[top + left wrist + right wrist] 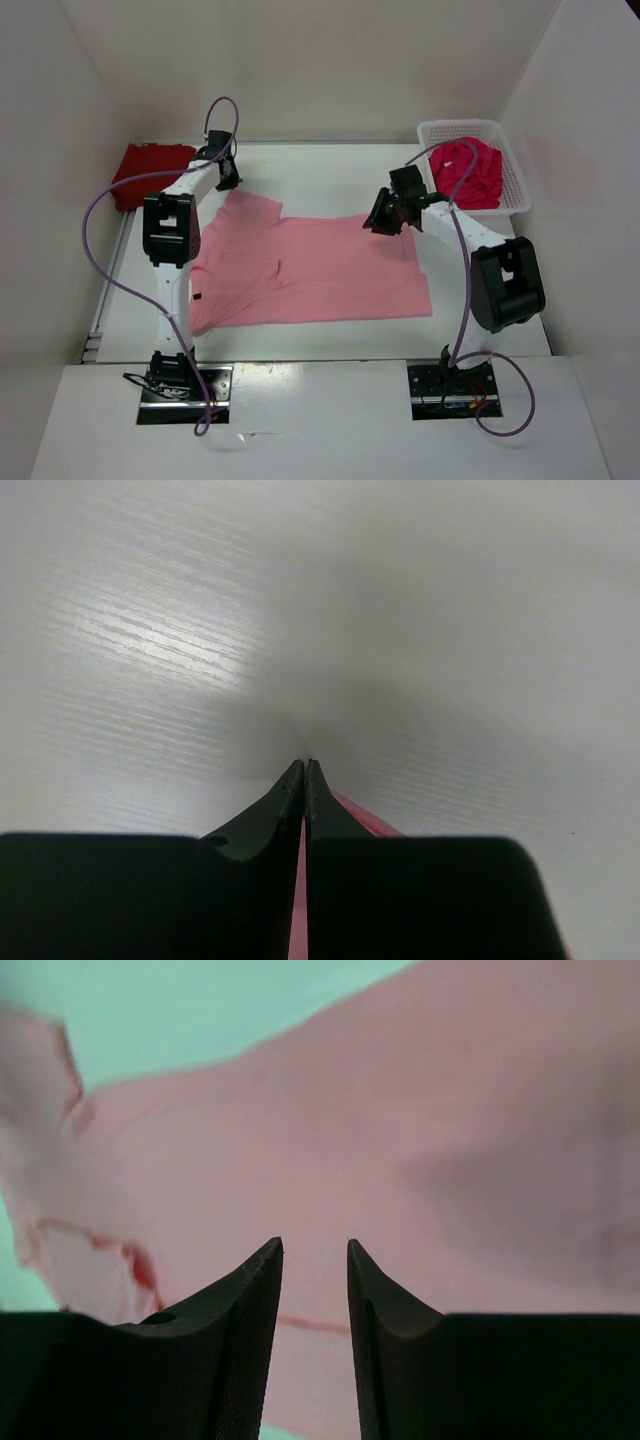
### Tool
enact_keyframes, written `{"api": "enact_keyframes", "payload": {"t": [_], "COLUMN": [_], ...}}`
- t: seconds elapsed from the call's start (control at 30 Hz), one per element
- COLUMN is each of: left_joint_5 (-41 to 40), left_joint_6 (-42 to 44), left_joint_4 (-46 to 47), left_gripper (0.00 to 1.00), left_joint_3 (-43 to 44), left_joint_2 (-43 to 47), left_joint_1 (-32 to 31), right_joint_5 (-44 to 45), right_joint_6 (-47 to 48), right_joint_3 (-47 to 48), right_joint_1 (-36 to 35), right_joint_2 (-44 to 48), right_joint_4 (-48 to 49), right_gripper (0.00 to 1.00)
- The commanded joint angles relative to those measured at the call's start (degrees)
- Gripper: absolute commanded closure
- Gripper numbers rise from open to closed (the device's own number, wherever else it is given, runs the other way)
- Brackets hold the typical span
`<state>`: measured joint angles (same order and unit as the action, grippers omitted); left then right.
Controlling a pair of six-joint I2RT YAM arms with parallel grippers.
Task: Fold and stack the t-shirts
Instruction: Grap the side of the flattened tshirt furthest away from the robot with both arms
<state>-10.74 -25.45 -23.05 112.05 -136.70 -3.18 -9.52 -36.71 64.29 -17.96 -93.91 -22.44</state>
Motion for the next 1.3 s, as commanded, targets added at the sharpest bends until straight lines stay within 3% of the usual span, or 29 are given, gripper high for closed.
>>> {"api": "enact_keyframes", "payload": {"t": [0.0, 0.17, 0.37, 0.57, 0.73, 0.87, 1.07, 1.23, 1.27], "left_joint_5": [0.28, 0.90, 2.48, 4.94, 6.69, 7.84, 5.82, 5.82, 6.34], "left_joint_6": [0.84, 0.32, -0.21, -0.82, -0.83, -1.35, -0.83, -1.96, -1.97], "left_joint_4": [-0.35, 2.39, 3.62, 2.48, -2.60, -2.62, 1.60, 3.54, 4.23], "left_gripper": [0.94, 1.00, 1.00, 1.00, 1.00, 1.00, 1.00, 1.00, 1.00], "left_joint_3": [-3.76, -7.45, -9.04, -1.41, 10.28, 13.11, -1.54, -7.10, -7.80], "left_joint_2": [3.37, 7.41, 8.03, 4.97, 0.83, 0.99, 7.84, 10.93, 10.93], "left_joint_1": [0.19, 0.19, 0.19, 0.19, 0.19, 0.19, 0.19, 0.72, 0.72], "right_joint_5": [7.39, 13.02, 17.60, 18.84, 19.98, 21.30, 22.00, 24.54, 25.16], "right_joint_6": [2.95, 4.28, 6.56, 6.56, 7.09, 7.62, 8.14, 8.14, 8.14], "right_joint_3": [5.48, 10.41, 17.87, 23.51, 23.51, 22.98, 22.98, 23.69, 23.69], "right_joint_1": [4.32, 10.48, 12.33, 12.33, 11.81, 11.28, 9.25, 8.73, 8.73], "right_joint_2": [-3.64, -12.77, -19.90, -23.24, -23.25, -24.83, -24.83, -26.59, -25.72], "right_joint_4": [-0.94, -1.55, -1.46, -2.00, -2.00, -2.69, -2.70, -4.63, -4.63], "right_gripper": [0.62, 0.62, 0.57, 0.55, 0.55, 0.55, 0.65, 0.65, 0.60]}}
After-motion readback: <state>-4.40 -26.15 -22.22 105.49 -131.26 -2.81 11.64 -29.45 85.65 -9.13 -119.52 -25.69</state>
